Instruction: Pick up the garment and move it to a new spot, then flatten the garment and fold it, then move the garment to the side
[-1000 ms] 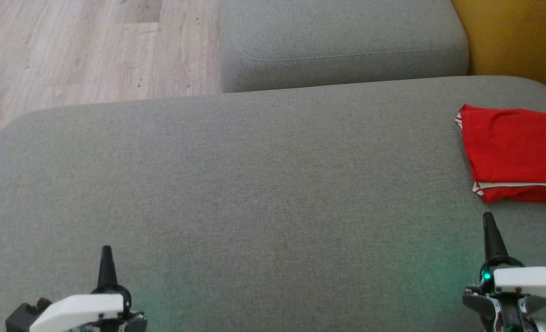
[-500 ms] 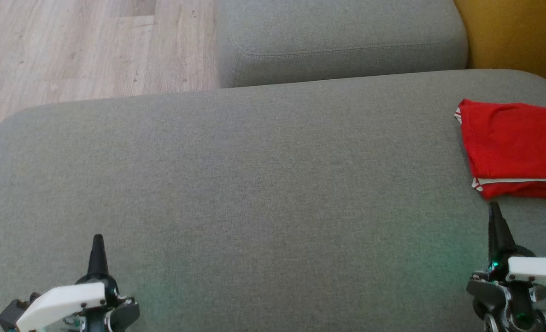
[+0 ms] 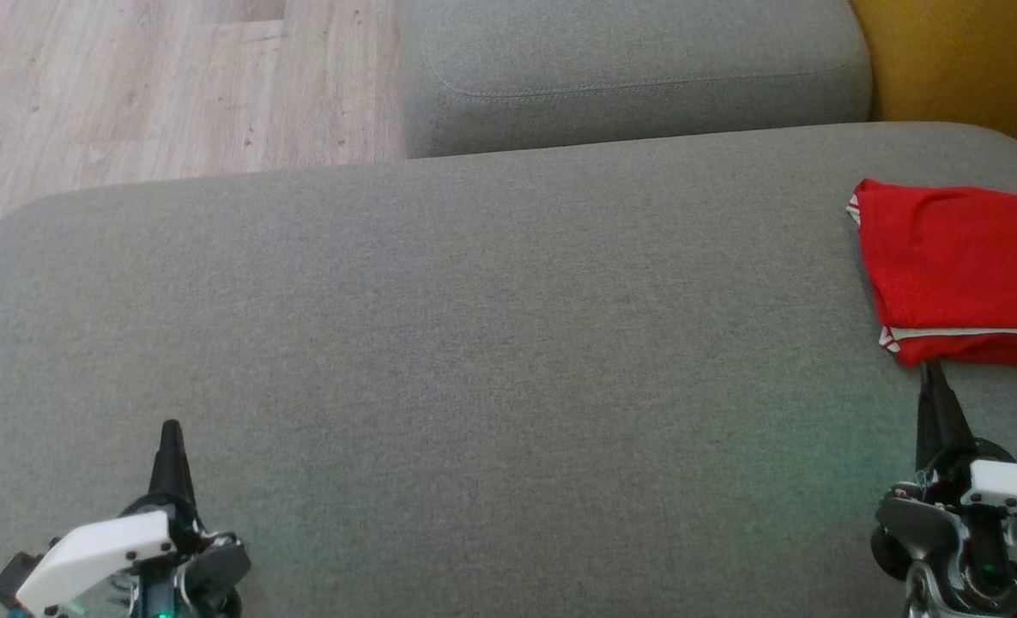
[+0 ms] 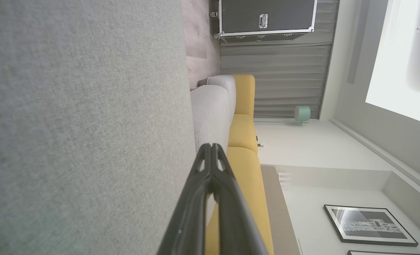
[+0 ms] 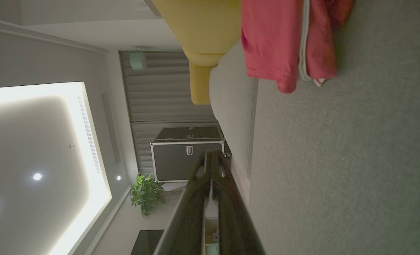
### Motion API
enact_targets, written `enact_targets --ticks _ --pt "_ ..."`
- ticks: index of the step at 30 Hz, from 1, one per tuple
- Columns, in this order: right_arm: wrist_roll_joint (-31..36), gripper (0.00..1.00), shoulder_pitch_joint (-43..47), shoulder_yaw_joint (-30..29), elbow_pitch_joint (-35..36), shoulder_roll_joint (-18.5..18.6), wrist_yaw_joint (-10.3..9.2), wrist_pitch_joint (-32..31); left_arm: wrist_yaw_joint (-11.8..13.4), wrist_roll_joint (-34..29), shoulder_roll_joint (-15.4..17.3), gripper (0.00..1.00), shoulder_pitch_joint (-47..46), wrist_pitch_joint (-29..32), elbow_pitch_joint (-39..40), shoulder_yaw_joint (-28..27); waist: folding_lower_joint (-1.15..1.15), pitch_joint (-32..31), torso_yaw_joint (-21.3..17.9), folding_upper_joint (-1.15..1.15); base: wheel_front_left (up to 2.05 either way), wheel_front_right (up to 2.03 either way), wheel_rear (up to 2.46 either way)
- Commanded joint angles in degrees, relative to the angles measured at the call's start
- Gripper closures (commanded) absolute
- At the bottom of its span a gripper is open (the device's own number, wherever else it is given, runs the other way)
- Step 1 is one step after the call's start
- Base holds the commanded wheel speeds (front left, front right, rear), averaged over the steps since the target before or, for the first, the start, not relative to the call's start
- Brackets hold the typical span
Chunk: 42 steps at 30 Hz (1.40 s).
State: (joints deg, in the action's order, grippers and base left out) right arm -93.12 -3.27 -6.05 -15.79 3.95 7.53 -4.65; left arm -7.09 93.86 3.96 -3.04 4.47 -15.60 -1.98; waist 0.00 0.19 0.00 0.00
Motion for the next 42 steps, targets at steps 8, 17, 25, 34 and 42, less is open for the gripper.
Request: enact_targets --ticks 8,17,25,34,42 --pt "-0.2 1.00 -2.8 0.9 1.8 -0.1 -0.04 -0.7 -0.4 0.1 0.5 1.00 -3.0 0.3 1.7 -2.4 0.00 0.0 0.0 0.00 0.00 0.00 0.00" --pt "0.0 1.00 -2.8 0.7 1.8 -0.2 -0.04 -0.9 -0.4 -0.1 0.3 1.00 -3.0 0.5 1.6 -2.6 0.00 0.0 0.0 0.00 0.00 0.00 0.00" --pt "0.1 1.00 -2.8 0.6 1.8 -0.3 -0.04 -1.0 -0.4 -0.3 0.2 1.00 -3.0 0.6 1.6 -2.8 0.00 0.0 0.0 0.00 0.00 0.00 0.00" --pt "0.2 1.00 -2.8 0.5 1.8 -0.4 -0.04 -1.1 -0.4 -0.4 0.0 1.00 -3.0 0.8 1.6 -3.0 0.00 0.0 0.0 0.00 0.00 0.00 0.00" --pt "0.2 1.00 -2.8 0.4 1.8 -0.4 -0.04 -1.1 -0.4 -0.5 -0.1 1.00 -3.0 0.9 1.6 -3.1 0.00 0.0 0.0 0.00 0.00 0.00 0.00"
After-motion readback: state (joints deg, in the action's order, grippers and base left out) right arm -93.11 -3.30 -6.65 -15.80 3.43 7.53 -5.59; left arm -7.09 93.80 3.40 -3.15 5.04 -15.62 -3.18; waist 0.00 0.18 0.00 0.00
